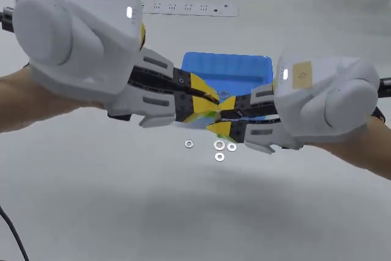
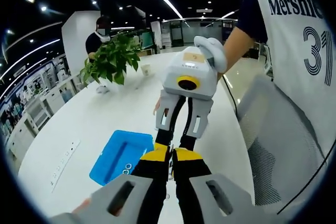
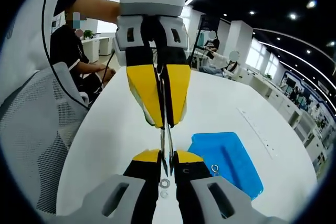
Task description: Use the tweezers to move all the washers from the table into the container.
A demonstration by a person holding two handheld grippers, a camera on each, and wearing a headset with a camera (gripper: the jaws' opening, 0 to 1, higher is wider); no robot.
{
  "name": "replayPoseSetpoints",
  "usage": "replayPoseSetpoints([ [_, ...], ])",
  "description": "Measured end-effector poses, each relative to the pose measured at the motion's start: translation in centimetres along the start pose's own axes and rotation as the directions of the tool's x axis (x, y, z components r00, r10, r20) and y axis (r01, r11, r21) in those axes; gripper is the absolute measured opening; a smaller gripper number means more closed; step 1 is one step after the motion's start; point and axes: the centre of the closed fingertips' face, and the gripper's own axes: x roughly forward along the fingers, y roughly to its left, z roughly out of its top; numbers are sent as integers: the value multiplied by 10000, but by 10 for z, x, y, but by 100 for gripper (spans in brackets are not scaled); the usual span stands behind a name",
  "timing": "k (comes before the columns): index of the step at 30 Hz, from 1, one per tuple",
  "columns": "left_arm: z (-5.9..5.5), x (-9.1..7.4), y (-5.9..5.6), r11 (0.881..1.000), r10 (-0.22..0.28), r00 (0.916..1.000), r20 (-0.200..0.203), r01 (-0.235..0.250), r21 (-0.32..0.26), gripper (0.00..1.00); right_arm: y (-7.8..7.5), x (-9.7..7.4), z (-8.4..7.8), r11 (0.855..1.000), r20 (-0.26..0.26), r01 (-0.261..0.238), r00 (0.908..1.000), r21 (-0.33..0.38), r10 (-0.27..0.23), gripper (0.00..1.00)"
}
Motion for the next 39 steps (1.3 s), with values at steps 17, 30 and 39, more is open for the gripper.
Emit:
replayPoseSetpoints([
  [17, -32, 22, -19, 9953, -884, 9951, -439, 866, -423, 6, 22, 16, -35, 9981, -562, -466, 9972, 405, 488, 10],
  [30, -44, 27, -16, 9942, -802, 9943, -704, 748, -767, 6, 22, 24, -45, 9950, -521, -536, 9970, 837, 580, 10],
  [39, -43, 27, -17, 9926, -873, 9937, -709, 807, -904, 6, 23, 24, -44, 9933, -478, -573, 9969, 1008, 623, 11],
])
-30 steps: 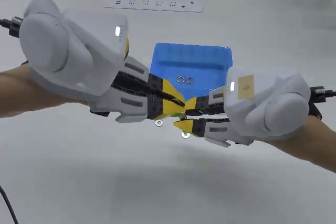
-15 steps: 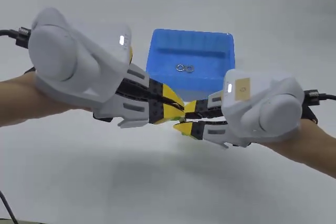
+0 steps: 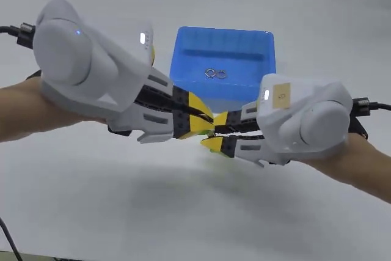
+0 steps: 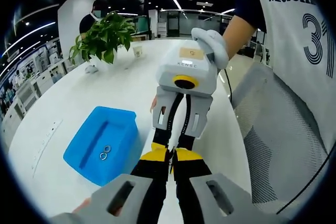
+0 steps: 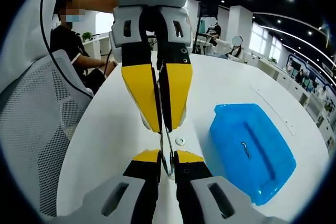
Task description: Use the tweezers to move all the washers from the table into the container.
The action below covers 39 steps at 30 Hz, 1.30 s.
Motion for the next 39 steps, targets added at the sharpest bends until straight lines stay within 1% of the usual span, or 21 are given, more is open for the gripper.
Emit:
replayPoseSetpoints([
  [4, 0, 0, 0, 10000, 36, 10000, -34, -36, 70, 6, 1, 0, 0, 10000, -3, 50, 10000, 31, -50, 11],
  [8, 1, 0, -1, 10000, 39, 10000, -13, -39, 32, 7, 1, 0, 0, 10000, -1, 57, 10000, -18, -57, 11],
  [18, 1, 0, 1, 10000, 44, 10000, 26, -44, -64, 7, -1, -1, 0, 9999, 26, 85, 10000, 126, -86, 11],
  [22, 1, 1, 1, 9999, -18, 10000, 5, 18, -153, 7, 0, -1, -1, 9998, 4, 28, 10000, 195, -28, 12],
  [27, 1, 2, 0, 9997, -104, 9998, -155, 101, -232, 7, 1, -1, -2, 9996, -75, -96, 9999, 247, 98, 12],
  [39, 1, 3, 2, 9987, -177, 9997, -172, 168, -477, 7, 1, -2, -3, 9992, -111, -173, 9998, 374, 177, 12],
])
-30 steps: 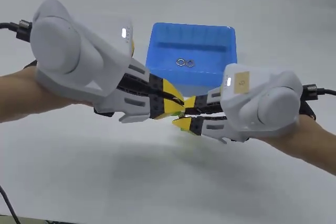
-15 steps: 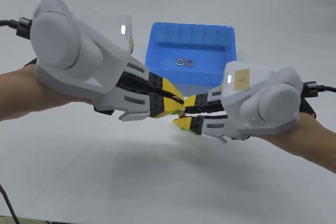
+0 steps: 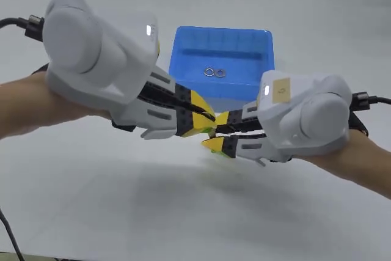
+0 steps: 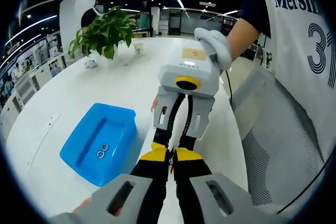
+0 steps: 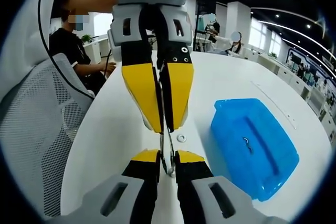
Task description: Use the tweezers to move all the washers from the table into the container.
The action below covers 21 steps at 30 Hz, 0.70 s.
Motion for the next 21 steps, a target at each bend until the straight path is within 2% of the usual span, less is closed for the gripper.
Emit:
replayPoseSetpoints([
  [15, 2, 4, 2, 9996, -248, 9996, -118, 246, -165, 7, -1, -4, 1, 9997, 16, -213, 9998, -101, 213, 10],
  [21, 2, 4, 0, 9994, -336, 9992, -216, 335, -36, 6, 2, -4, 1, 9994, 12, -302, 9995, -153, 303, 10],
])
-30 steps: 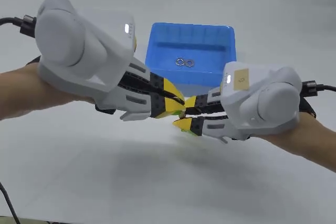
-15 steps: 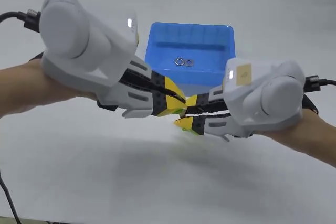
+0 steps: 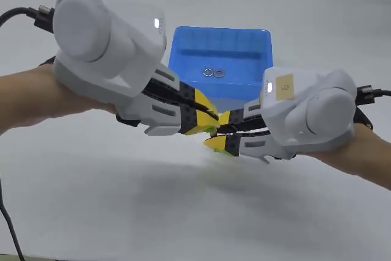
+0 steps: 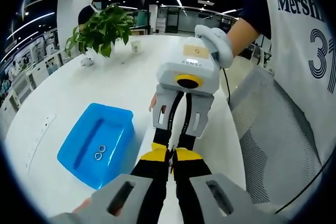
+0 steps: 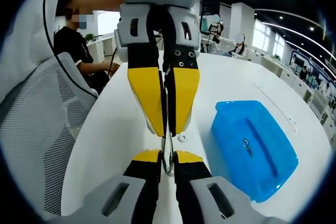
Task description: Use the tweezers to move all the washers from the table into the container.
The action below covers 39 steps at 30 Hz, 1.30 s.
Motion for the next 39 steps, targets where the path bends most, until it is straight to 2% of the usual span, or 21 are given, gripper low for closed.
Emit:
replayPoseSetpoints([
  [3, 2, -5, -3, 9996, -94, 9999, -47, 95, 271, 6, 1, -2, 4, 10000, 92, -54, 9999, 14, 54, 10],
  [11, 14, -22, -2, 9989, -127, 9999, 53, 124, 443, 6, -2, -9, 25, 9998, 415, 10, 9991, -196, -2, 10],
  [16, 27, -35, 1, 9979, -58, 9998, 204, 45, 649, 6, -8, -19, 42, 9991, 680, 244, 9974, -348, -219, 10],
  [22, 48, -49, 8, 9942, 62, 9990, 431, -108, 1071, 6, -20, -32, 61, 9966, 847, 470, 9956, -680, -412, 10],
  [29, 66, -59, 28, 9876, 493, 9967, 652, -583, 1455, 6, -46, -42, 78, 9893, 953, 911, 9922, -1140, -803, 10],
  [33, 75, -62, 45, 9810, 825, 9932, 819, -954, 1690, 6, -67, -47, 85, 9823, 1061, 1298, 9876, -1350, -1160, 10],
  [39, 77, -63, 66, 9813, 993, 9902, 986, -1138, 1553, 6, -90, -43, 86, 9804, 1225, 1421, 9845, -1364, -1257, 10],
])
